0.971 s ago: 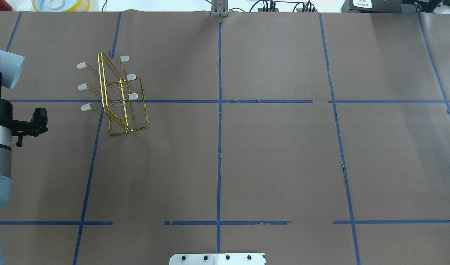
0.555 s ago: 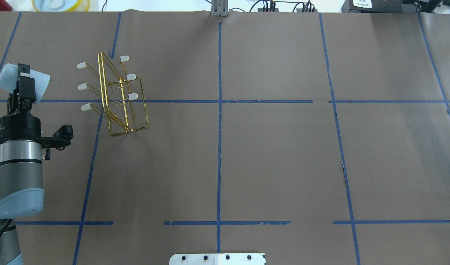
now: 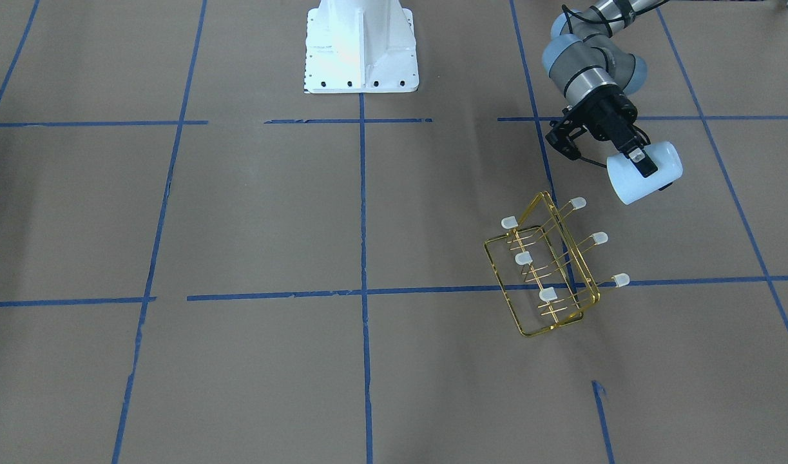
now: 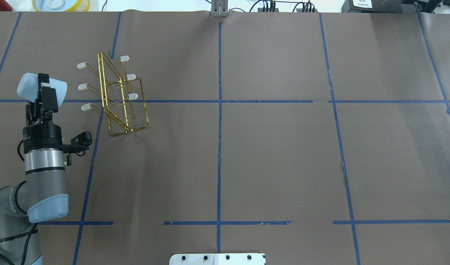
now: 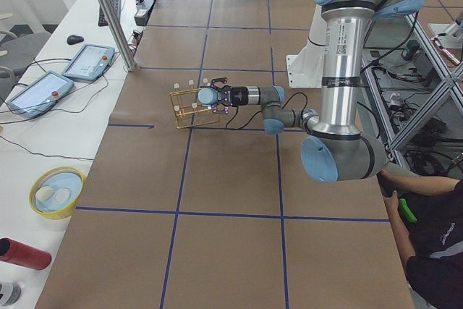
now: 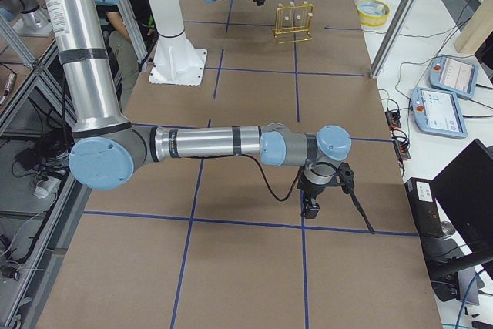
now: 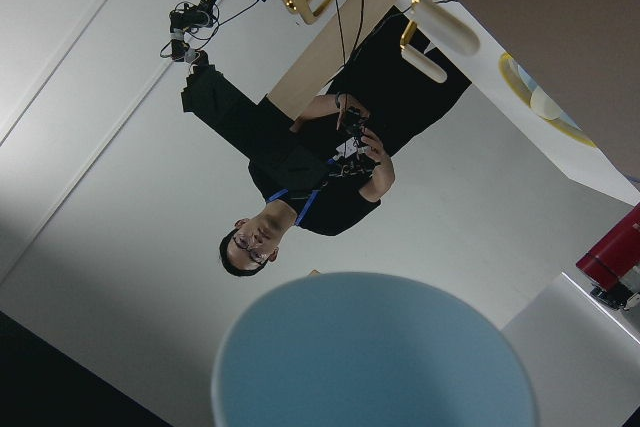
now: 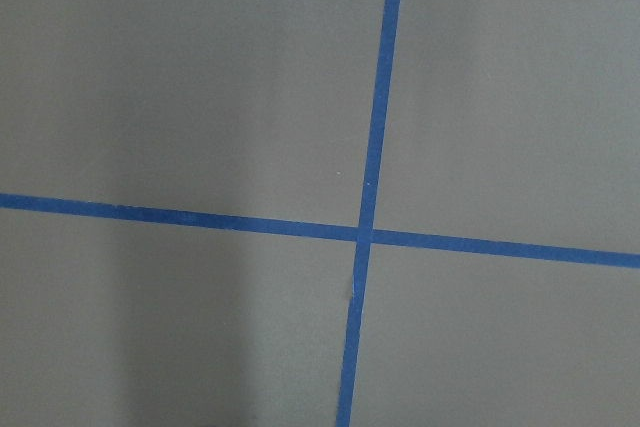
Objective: Hang cup on cup holder
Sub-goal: 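Carry the cup with the left gripper onto a peg of the gold rack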
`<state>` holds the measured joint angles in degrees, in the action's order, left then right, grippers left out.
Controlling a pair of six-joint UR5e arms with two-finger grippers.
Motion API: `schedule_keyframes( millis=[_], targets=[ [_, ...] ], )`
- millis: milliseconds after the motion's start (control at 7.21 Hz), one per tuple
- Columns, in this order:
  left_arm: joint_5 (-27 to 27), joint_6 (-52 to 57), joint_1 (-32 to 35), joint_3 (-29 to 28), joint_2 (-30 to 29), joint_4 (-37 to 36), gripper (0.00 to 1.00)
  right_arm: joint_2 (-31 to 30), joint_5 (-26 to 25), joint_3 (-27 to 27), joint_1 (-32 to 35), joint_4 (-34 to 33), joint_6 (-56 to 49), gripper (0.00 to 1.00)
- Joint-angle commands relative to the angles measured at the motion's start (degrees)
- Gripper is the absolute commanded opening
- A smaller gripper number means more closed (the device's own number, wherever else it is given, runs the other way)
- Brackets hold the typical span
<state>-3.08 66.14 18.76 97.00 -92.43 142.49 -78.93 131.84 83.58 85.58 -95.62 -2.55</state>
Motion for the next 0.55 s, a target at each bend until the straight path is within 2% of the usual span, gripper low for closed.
schedule_keyframes(
  millis=[0, 416],
  targets=[
    [0.09, -0.48, -0.47, -2.41, -1.69, -0.02, 0.0, 0.0, 0.0, 0.0, 0.03, 0.0, 0.0, 1.0],
    [0.35, -0.48, -0.47, -6.02, -4.41, -0.2, 0.0, 0.0, 0.0, 0.0, 0.03, 0.0, 0.0, 1.0]
  ],
)
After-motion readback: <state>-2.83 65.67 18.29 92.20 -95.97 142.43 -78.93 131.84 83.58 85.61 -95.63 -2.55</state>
